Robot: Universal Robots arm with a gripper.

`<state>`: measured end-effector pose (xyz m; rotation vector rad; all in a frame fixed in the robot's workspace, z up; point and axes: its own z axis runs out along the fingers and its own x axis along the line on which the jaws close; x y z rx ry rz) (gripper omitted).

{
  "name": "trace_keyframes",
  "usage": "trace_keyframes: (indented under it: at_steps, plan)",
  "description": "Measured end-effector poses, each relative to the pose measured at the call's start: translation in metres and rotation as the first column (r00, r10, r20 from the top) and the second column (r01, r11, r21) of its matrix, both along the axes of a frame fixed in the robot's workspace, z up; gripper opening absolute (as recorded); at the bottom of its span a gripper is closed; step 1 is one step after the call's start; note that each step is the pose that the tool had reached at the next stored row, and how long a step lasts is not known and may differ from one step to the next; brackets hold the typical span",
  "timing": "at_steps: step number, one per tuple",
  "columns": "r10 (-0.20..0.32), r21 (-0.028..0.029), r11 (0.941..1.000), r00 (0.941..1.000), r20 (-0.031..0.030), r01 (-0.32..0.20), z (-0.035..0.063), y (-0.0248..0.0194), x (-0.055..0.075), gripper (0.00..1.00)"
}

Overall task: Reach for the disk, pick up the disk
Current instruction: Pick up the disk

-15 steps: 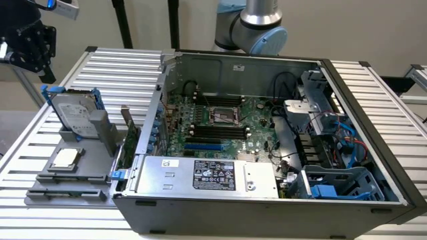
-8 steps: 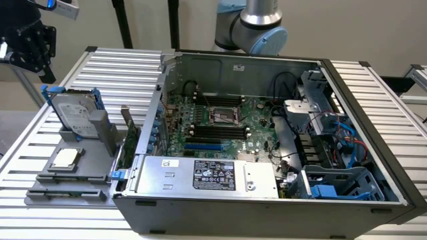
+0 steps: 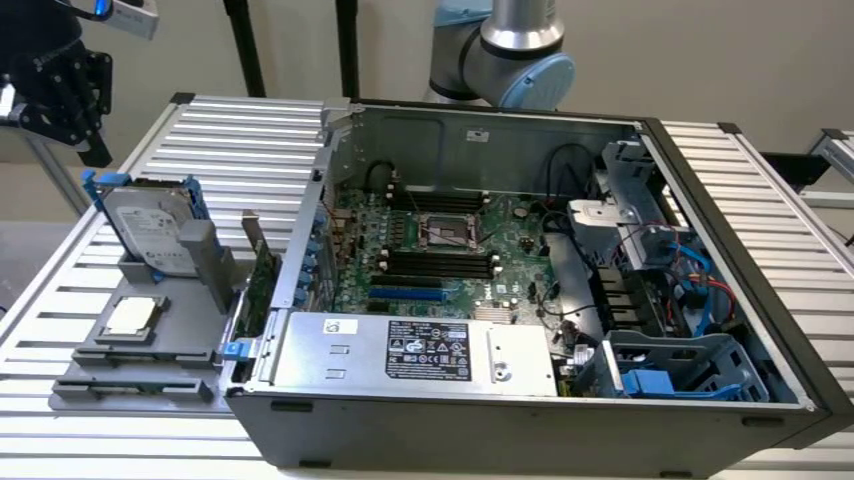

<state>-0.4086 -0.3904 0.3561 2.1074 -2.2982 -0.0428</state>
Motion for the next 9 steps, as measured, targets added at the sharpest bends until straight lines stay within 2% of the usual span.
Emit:
trace_keyframes:
  at_steps: [6, 9]
  plan:
    - [0.014, 0.0000, 0.9999, 0.9999, 0.0065, -0.014, -0.0006, 0.0017, -0.0001, 0.11]
    - [0.035, 0.0001, 0.9994, 0.9994, 0.0078, -0.035, -0.0011, 0.0025, 0.0000, 0.11]
